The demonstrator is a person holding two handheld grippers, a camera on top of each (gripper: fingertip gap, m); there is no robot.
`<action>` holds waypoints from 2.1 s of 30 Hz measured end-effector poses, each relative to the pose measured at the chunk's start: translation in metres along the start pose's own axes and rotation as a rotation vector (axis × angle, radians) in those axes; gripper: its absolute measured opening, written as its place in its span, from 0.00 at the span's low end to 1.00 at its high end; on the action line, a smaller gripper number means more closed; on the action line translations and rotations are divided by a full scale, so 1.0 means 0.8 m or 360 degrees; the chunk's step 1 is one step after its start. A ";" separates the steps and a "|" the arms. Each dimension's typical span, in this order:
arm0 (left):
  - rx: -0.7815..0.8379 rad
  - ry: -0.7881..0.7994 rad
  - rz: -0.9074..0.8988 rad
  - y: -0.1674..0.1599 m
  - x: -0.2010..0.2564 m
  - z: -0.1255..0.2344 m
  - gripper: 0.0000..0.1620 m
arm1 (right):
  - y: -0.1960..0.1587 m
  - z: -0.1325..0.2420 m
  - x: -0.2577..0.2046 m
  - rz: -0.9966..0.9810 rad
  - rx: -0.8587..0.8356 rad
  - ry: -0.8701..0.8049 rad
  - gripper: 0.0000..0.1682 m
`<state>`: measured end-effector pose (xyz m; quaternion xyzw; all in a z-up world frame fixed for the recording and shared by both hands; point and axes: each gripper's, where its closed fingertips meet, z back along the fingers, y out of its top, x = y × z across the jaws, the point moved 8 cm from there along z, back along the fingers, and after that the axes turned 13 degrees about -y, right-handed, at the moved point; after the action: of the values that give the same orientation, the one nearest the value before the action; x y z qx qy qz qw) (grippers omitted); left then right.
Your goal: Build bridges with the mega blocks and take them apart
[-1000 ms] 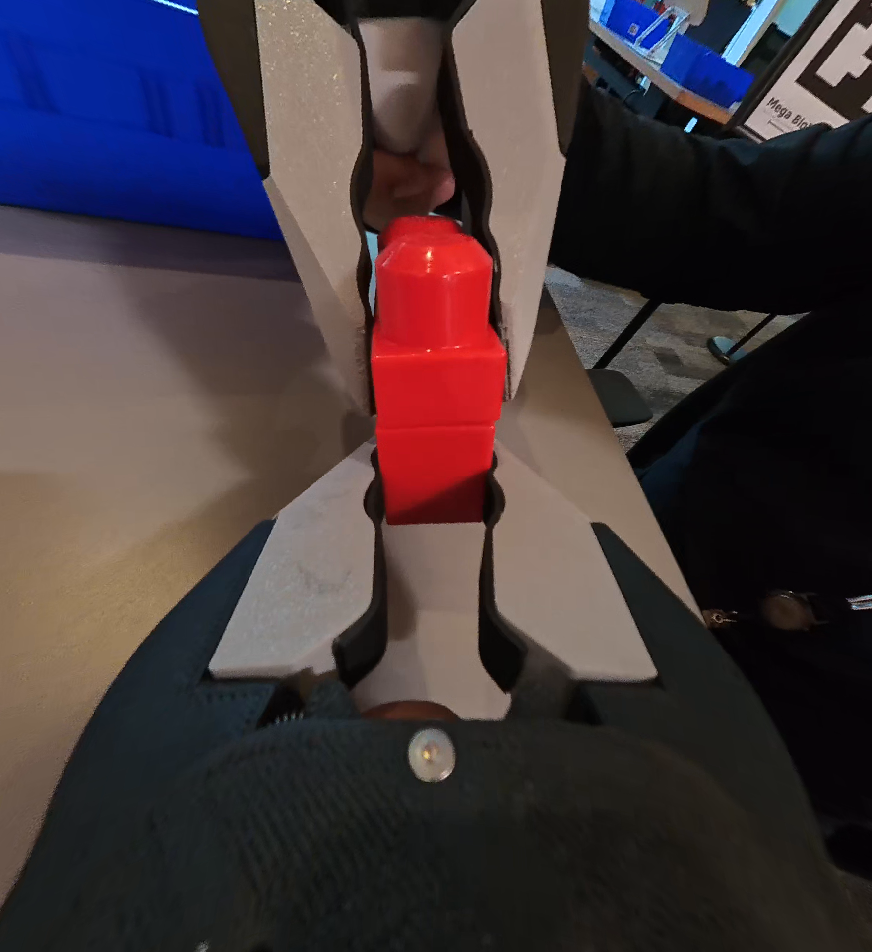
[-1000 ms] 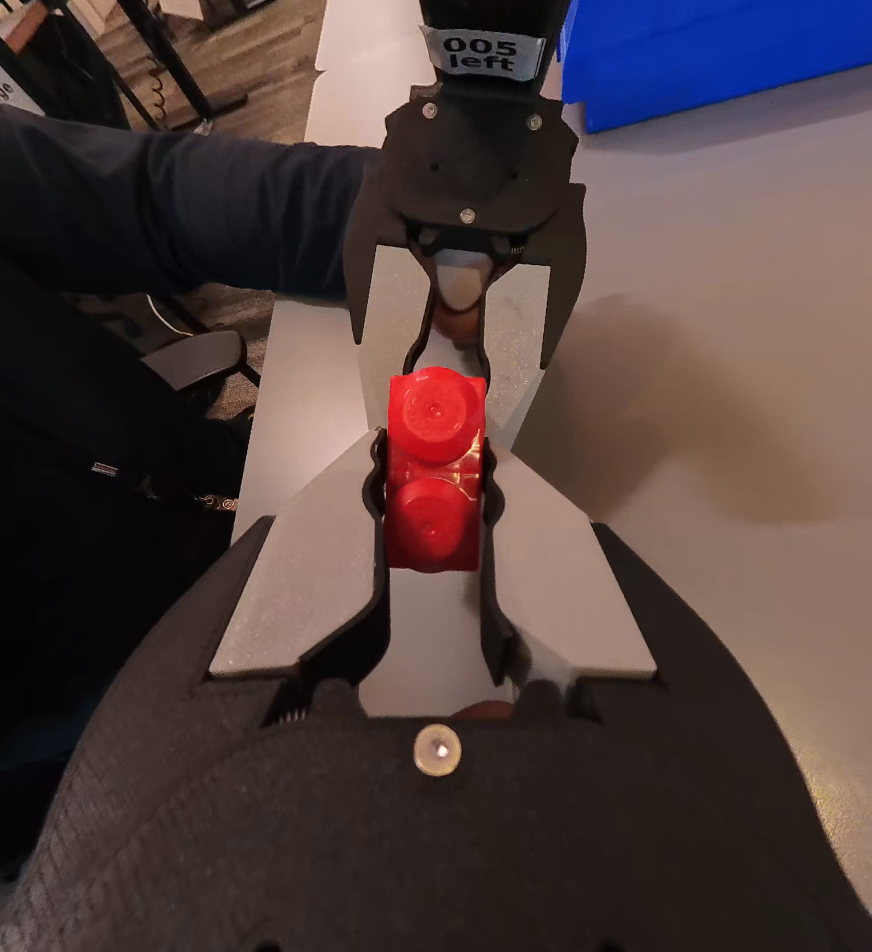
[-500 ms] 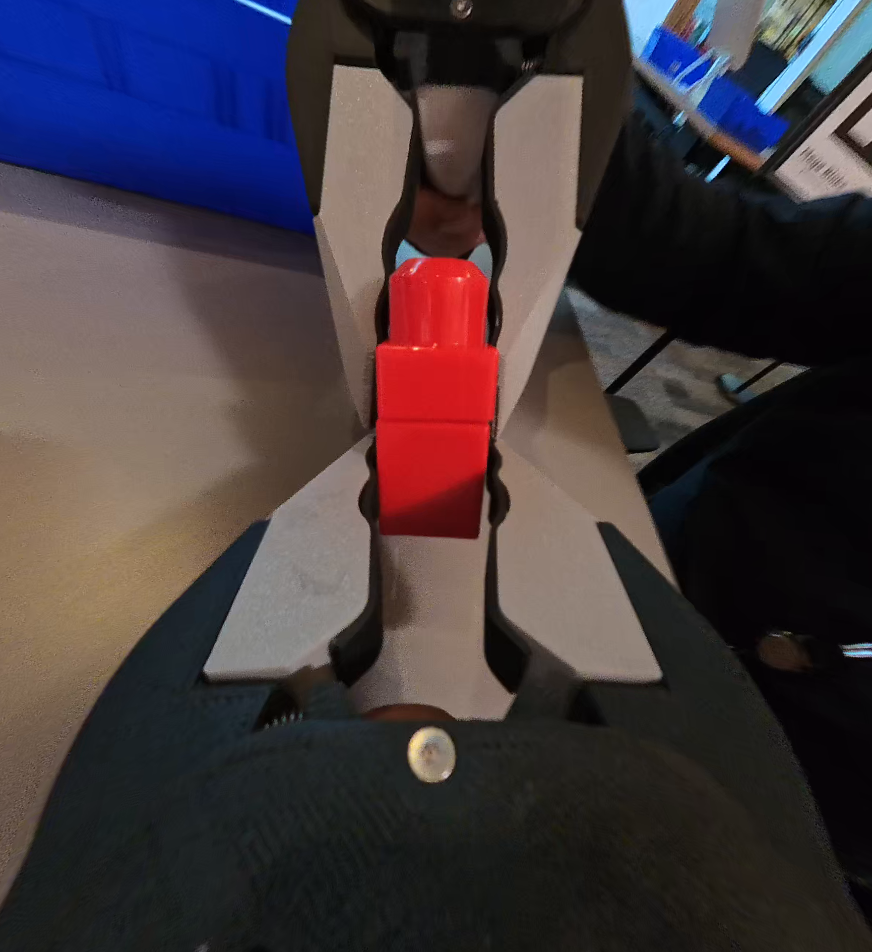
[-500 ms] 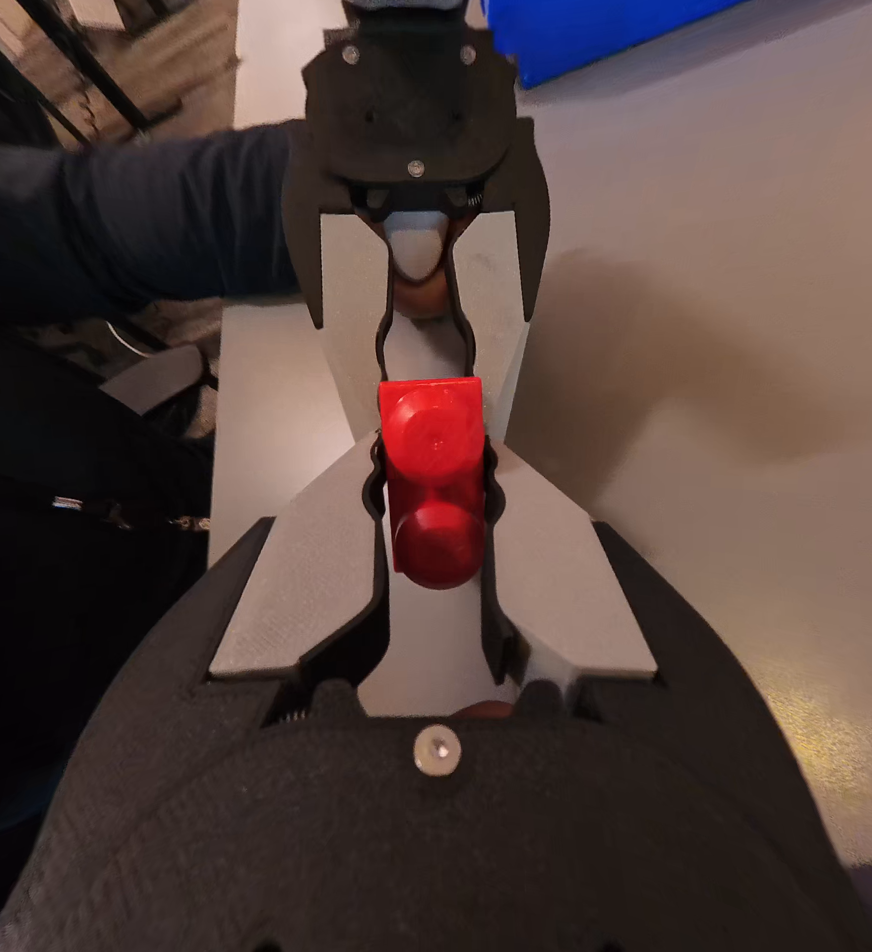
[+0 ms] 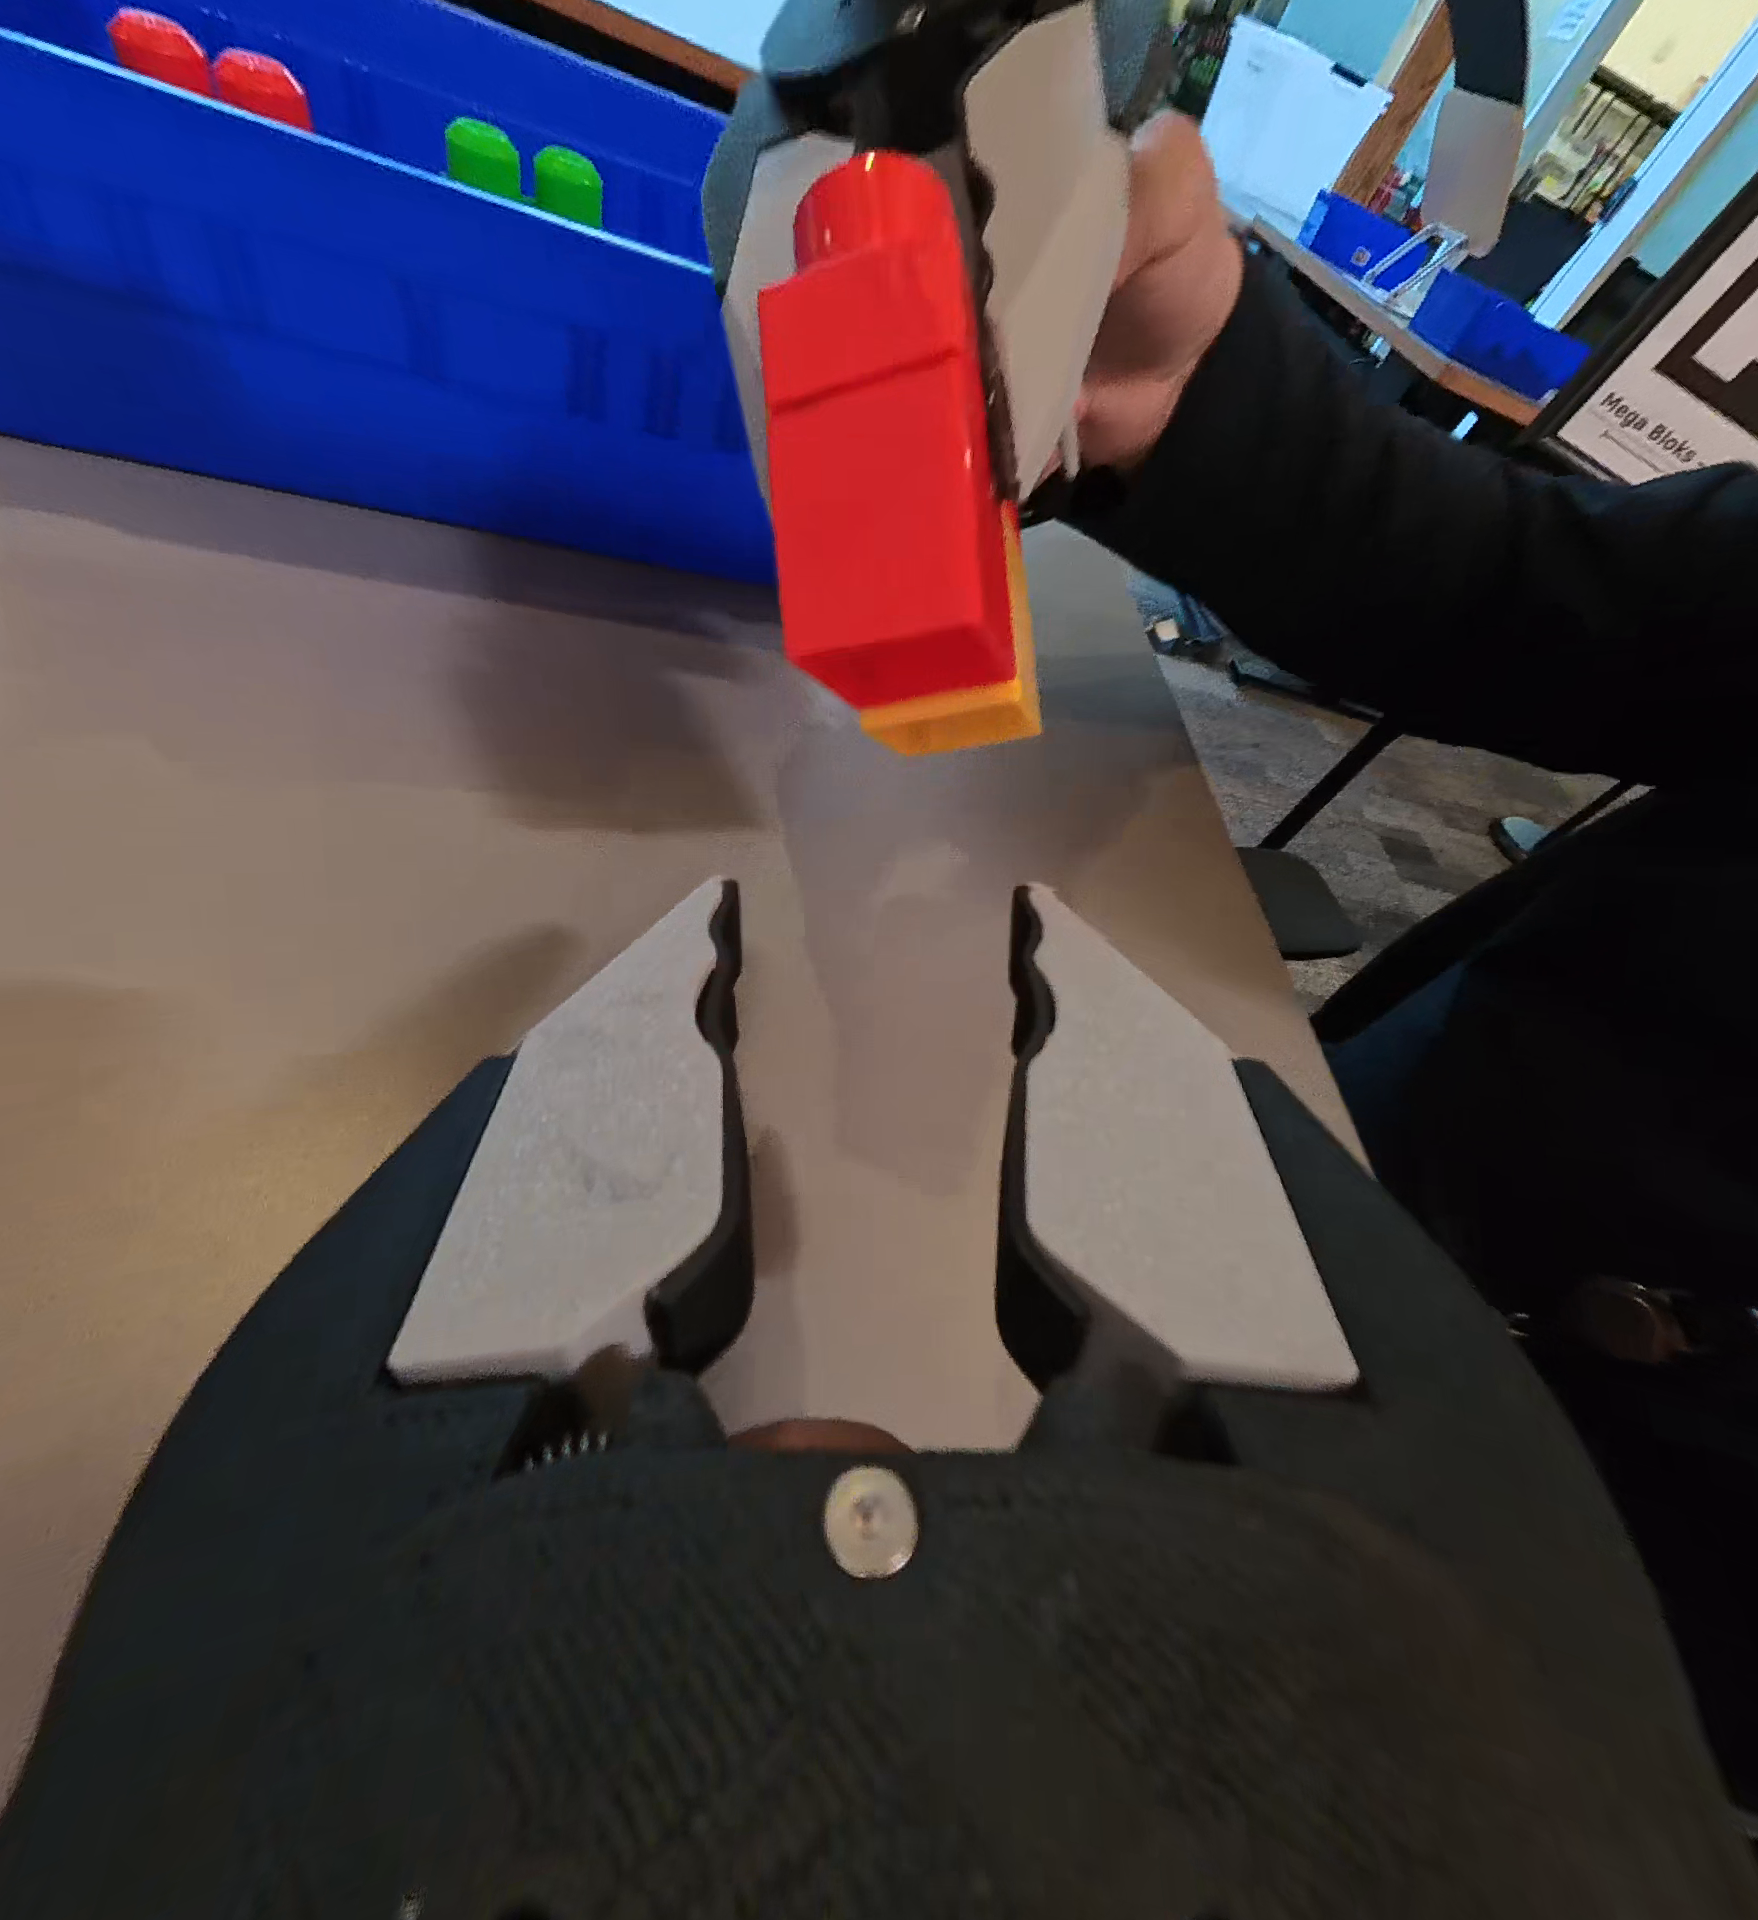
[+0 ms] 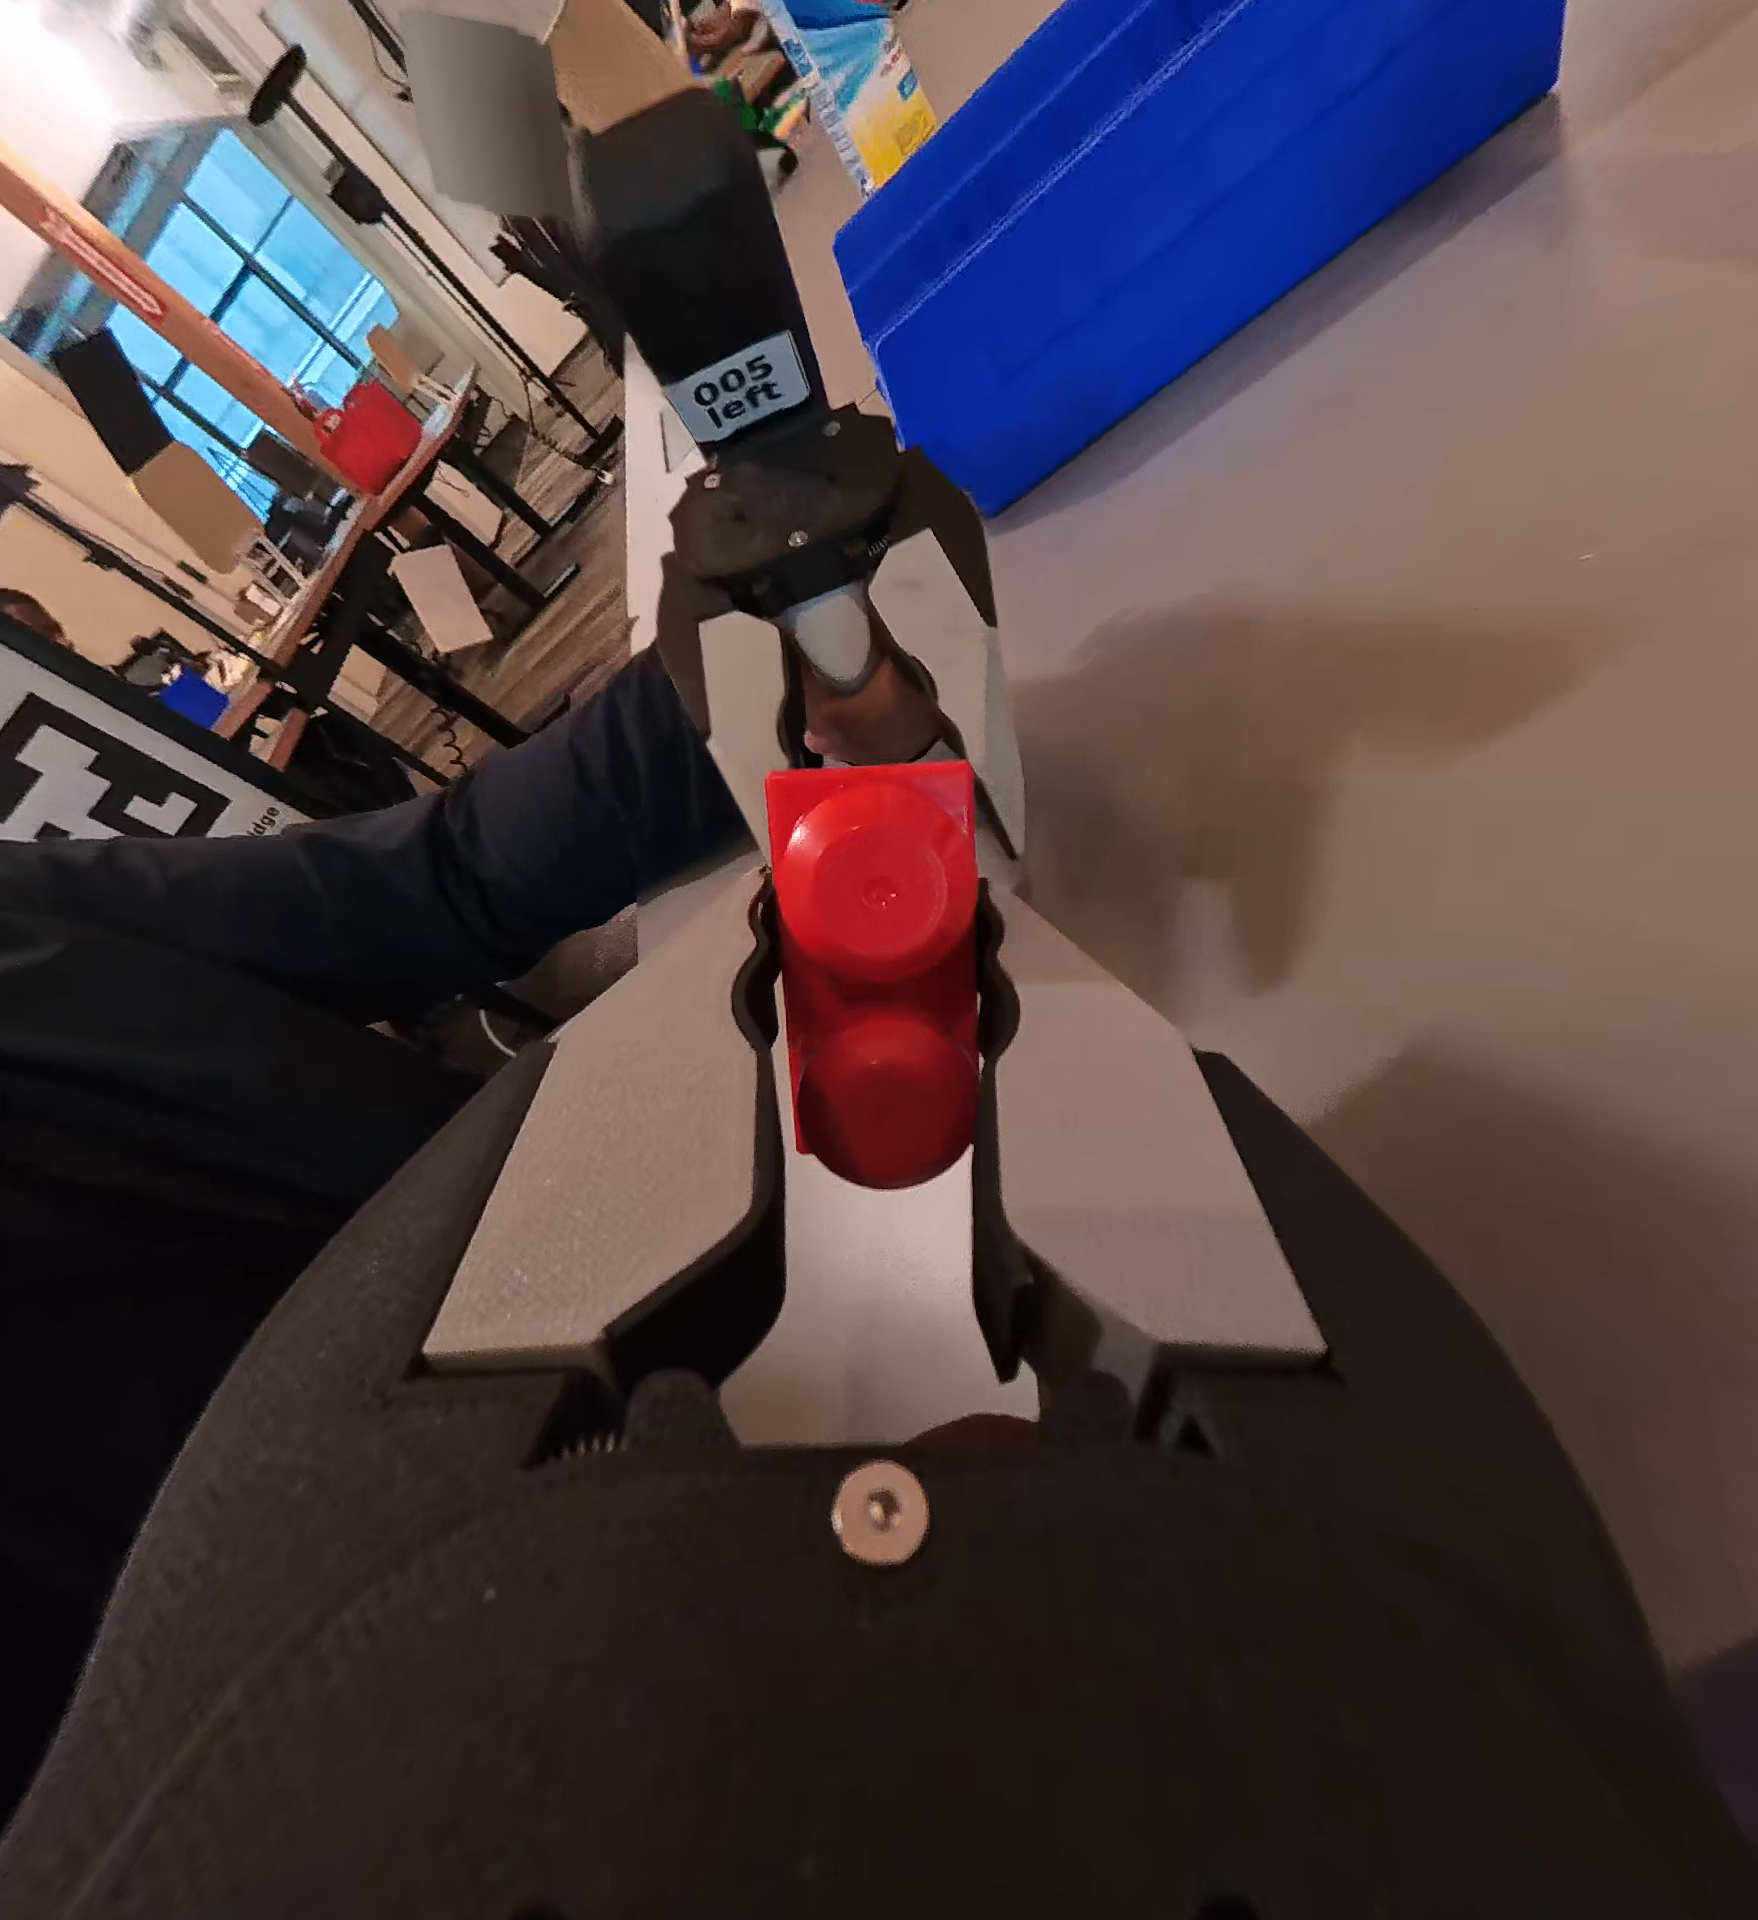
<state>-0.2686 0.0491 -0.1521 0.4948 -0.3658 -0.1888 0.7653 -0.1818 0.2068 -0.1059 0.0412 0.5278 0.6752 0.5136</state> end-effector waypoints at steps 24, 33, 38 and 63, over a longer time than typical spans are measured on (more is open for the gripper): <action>-0.0188 0.0054 0.0001 -0.016 -0.002 -0.021 0.31 | -0.010 0.143 0.155 -0.0039 -0.0696 -0.1521 0.21; -0.0164 0.0043 0.0015 -0.016 -0.002 -0.015 0.31 | -0.022 0.126 0.181 -0.0105 -0.0884 -0.1500 0.22; -0.0167 0.0037 0.0015 -0.017 -0.002 -0.015 0.31 | -0.003 0.137 0.164 -0.0062 -0.0826 -0.1486 0.23; -0.0221 0.0017 0.0049 -0.025 -0.004 -0.023 0.31 | -0.010 0.127 0.169 -0.0056 -0.1225 -0.1593 0.19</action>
<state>-0.2555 0.0544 -0.1757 0.4358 -0.3553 -0.1992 0.8026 -0.1791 0.3734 -0.1332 0.1558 -0.0567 0.7072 0.6873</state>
